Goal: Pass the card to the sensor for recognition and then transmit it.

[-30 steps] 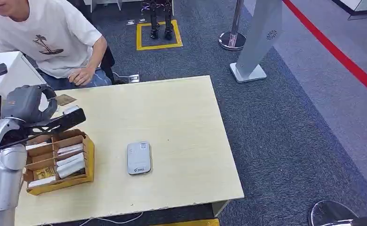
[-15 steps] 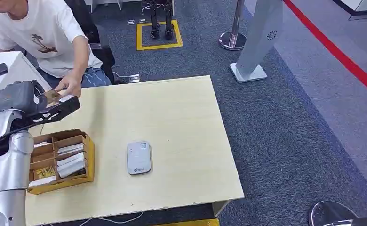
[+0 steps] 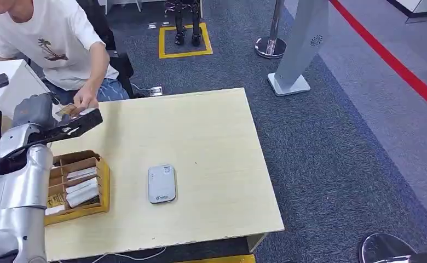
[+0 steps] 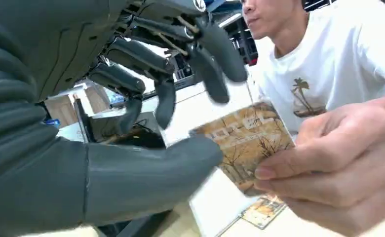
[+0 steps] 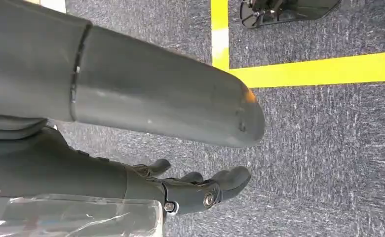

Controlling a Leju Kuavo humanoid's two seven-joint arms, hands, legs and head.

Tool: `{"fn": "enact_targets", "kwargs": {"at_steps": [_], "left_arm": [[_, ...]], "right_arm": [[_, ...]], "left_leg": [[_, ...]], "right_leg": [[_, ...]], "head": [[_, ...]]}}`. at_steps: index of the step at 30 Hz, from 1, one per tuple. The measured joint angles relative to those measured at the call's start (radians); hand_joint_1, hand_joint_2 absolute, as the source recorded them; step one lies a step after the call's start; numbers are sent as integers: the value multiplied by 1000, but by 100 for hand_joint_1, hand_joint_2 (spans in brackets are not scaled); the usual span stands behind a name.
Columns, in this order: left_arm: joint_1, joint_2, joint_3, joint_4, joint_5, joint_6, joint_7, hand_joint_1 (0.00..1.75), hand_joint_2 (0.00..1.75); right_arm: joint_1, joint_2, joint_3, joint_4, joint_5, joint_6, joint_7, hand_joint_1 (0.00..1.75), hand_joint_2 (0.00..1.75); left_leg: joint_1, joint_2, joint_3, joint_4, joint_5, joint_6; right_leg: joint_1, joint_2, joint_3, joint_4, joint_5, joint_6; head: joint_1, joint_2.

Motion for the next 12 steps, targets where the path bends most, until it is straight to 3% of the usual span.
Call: {"fn": "enact_targets", "kwargs": {"at_steps": [12], "left_arm": [[-25,-47,32,14,-27,-1,-32,0,0]], "right_arm": [[7,-2,-3,0,0,-3,-8,0,175]], "left_leg": [[0,0,0,0,0,0]], "right_leg": [[0,0,0,0,0,0]], "head": [[0,0]]}}
